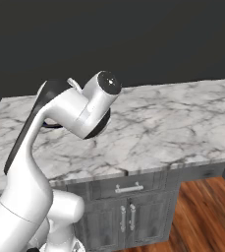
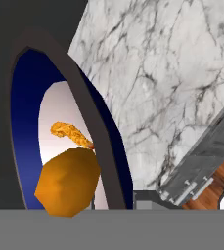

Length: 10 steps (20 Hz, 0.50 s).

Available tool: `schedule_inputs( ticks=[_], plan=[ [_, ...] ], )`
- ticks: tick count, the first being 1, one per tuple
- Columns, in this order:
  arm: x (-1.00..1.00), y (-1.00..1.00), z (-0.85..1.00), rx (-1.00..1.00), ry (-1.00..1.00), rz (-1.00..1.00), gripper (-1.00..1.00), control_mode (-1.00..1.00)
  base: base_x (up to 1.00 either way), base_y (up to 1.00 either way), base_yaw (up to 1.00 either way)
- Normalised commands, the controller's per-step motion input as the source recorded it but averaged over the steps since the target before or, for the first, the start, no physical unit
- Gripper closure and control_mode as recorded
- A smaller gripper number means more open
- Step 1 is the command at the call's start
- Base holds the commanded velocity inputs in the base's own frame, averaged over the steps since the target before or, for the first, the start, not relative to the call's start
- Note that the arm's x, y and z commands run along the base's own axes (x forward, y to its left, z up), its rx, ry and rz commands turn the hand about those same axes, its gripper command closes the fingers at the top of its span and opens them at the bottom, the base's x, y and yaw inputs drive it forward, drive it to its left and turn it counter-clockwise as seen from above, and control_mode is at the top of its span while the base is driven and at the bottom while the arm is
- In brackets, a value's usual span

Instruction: The microwave is finished heating the shrimp and carrot. Take the bowl containing the food and place it on the dining counter.

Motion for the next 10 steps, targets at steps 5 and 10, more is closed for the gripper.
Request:
schedule_inputs(
  ticks=[5,10],
  plan=[
    [1.0,0.52,-0.92,0.0,0.32,-0.02,1.0,-1.0,0.0,0.0,0.0],
    [0.87,0.41,-0.66,0.08,0.21,-0.13,1.0,-1.0,0.0,0.0,0.0]
  ],
)
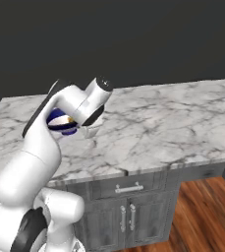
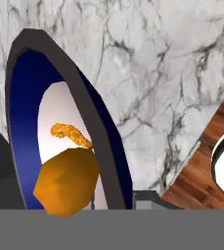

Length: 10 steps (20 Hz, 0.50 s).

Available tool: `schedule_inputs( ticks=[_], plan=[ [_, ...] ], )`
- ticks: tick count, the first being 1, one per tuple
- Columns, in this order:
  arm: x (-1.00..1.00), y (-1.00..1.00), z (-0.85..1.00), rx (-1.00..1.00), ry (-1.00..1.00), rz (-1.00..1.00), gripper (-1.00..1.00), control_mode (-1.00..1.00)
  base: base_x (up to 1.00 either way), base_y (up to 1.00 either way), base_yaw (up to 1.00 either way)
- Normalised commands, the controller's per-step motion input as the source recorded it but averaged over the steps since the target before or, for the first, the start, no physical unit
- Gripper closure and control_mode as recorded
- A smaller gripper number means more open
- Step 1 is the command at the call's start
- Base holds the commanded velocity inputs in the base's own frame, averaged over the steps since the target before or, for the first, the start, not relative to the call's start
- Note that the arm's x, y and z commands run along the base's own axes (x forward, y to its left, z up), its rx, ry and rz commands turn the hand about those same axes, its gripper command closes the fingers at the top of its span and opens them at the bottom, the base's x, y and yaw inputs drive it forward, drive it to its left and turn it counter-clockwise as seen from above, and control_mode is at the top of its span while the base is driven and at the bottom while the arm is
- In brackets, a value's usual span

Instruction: The microwave is finished heating the shrimp and carrot. Take the bowl containing the food and place it on the dining counter.

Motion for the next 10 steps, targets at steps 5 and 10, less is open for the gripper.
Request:
schedule_inputs(
  ticks=[5,10],
  plan=[
    [0.87,0.41,-0.37,0.0,0.0,-0.1,1.0,-1.0,0.0,0.0,0.0],
    [1.0,0.52,-0.51,-0.06,-0.04,-0.11,1.0,-1.0,0.0,0.0,0.0]
  ],
)
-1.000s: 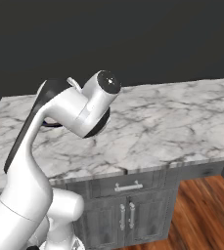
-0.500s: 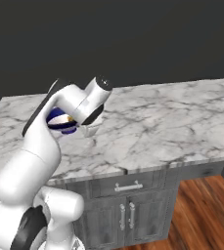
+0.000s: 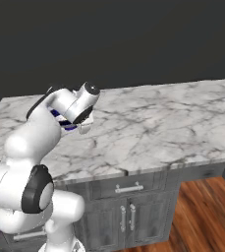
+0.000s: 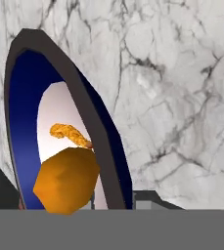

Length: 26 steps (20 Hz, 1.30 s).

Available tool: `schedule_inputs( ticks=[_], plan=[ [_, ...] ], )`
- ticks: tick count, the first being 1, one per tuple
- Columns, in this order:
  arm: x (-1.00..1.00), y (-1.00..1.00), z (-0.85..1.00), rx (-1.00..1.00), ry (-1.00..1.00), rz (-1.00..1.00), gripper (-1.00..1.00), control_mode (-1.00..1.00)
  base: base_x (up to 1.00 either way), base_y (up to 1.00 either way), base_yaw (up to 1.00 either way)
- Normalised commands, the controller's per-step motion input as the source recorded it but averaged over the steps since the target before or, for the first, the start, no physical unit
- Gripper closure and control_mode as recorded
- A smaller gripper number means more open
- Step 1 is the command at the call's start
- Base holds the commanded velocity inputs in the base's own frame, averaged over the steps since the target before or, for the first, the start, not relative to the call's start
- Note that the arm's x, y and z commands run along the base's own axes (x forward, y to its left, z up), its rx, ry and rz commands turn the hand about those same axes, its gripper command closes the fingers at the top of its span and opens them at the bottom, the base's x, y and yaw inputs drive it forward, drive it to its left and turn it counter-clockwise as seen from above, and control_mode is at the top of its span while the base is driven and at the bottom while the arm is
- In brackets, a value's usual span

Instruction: The microwave is finished heating the shrimp and carrot. Take the bowl containing the food and place it on the dining counter.

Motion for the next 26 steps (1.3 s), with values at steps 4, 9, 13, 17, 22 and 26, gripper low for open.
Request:
schedule_inputs(
  ticks=[4,9,13,17,22,26],
  plan=[
    [1.0,0.56,-0.7,-0.09,0.0,-0.1,1.0,-1.0,0.0,0.0,0.0],
    [1.0,0.46,-0.75,-0.06,0.0,-0.09,1.0,-1.0,0.0,0.0,0.0],
    [0.96,0.04,-0.79,0.0,0.01,-0.05,1.0,-1.0,0.0,0.0,0.0],
    [0.83,0.0,-0.71,0.04,0.05,-0.01,1.0,-1.0,0.0,0.0,0.0],
    [0.78,0.0,-0.59,0.01,0.04,0.0,1.0,-1.0,0.0,0.0,0.0],
    [0.36,0.05,-0.09,0.0,0.05,-0.02,-1.0,-1.0,0.0,0.0,0.0]
  ],
)
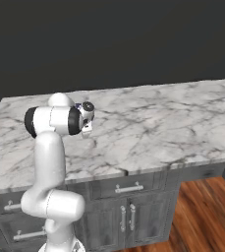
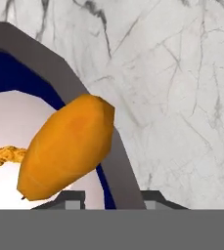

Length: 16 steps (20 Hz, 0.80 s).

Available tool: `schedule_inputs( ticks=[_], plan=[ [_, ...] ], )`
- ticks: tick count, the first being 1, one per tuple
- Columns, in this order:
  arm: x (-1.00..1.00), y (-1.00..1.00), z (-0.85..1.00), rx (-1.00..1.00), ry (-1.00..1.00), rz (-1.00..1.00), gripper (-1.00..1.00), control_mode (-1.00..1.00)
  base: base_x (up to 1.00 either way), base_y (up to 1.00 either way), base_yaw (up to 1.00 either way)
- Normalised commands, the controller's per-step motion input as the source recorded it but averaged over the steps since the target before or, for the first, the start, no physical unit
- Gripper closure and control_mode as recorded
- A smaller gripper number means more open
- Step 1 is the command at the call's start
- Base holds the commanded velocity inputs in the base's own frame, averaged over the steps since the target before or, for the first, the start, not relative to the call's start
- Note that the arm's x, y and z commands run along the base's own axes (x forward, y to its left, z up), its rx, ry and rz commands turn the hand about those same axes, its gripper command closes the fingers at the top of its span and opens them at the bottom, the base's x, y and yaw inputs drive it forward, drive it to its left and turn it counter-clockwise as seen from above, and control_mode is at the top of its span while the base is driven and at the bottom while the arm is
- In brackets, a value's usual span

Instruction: The microwave is finished heating the shrimp and carrot. Take the bowl containing the food and place it on the dining counter.

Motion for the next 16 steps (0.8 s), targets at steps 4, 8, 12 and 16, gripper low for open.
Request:
schedule_inputs(
  ticks=[4,8,12,16],
  plan=[
    [-0.25,-0.07,0.53,0.0,0.02,-0.08,-1.0,-1.0,0.0,0.0,0.0],
    [-0.81,-0.34,0.97,0.0,-0.01,-0.04,-1.0,-1.0,0.0,0.0,0.0],
    [-1.0,-0.45,1.0,0.0,-0.07,-0.01,-1.0,-1.0,0.0,0.0,0.0],
    [-1.0,-0.57,1.0,0.0,-0.18,0.0,-1.0,-1.0,0.0,0.0,0.0]
  ],
)
